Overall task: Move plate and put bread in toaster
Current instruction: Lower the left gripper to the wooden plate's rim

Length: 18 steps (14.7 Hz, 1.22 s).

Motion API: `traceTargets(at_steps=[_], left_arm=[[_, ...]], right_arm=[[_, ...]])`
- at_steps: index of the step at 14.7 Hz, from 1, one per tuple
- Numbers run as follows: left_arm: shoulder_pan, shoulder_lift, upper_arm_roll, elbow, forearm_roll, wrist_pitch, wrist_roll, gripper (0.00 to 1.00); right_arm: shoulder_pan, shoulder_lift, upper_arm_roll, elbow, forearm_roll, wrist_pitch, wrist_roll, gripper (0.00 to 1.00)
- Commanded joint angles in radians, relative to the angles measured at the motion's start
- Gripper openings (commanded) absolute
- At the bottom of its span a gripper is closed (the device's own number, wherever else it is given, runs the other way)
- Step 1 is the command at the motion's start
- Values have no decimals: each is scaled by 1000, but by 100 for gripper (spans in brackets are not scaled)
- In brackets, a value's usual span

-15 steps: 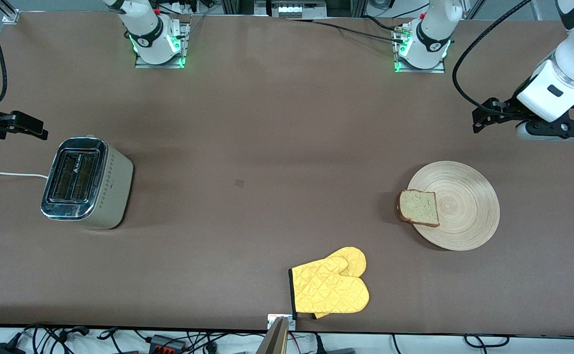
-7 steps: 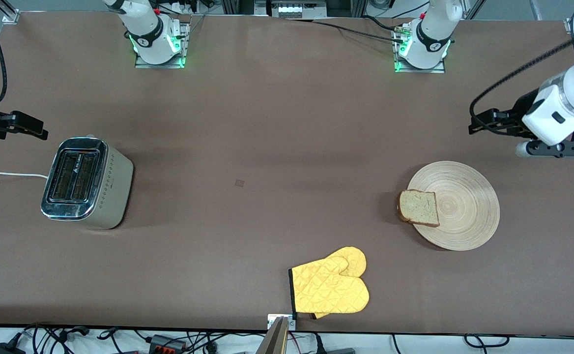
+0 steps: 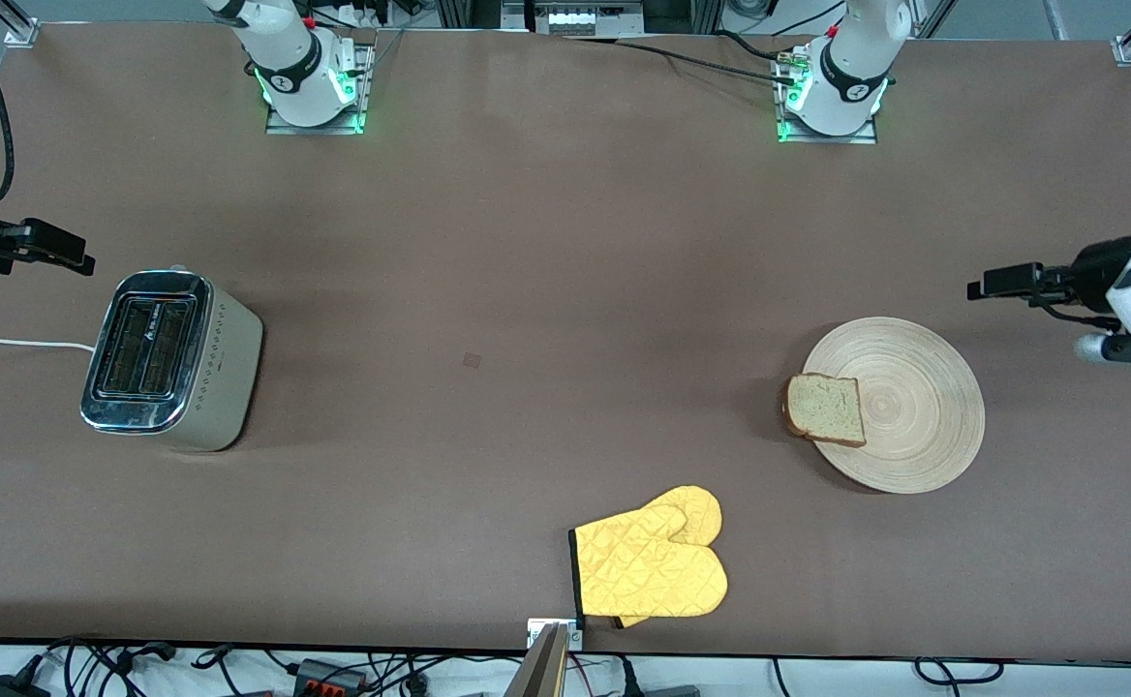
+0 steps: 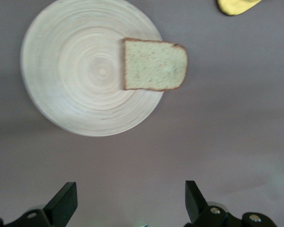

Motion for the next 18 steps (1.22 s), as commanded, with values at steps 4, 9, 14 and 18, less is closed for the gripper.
traceTargets(at_steps=[4,9,14,18], left_arm=[[169,279,-6,59,-156,72,271,100],[259,426,-6,65,-275,253,373,100],[328,518,-6,79,-288,300,533,93],[324,570,-12,77,-375,303,543,53]], right_arm=[[3,9,2,22,-13,-16,-1,100],[3,9,2,22,-13,-16,-1,100],[3,9,2,22,-13,-16,-1,100],[3,9,2,22,-13,-16,-1,100]])
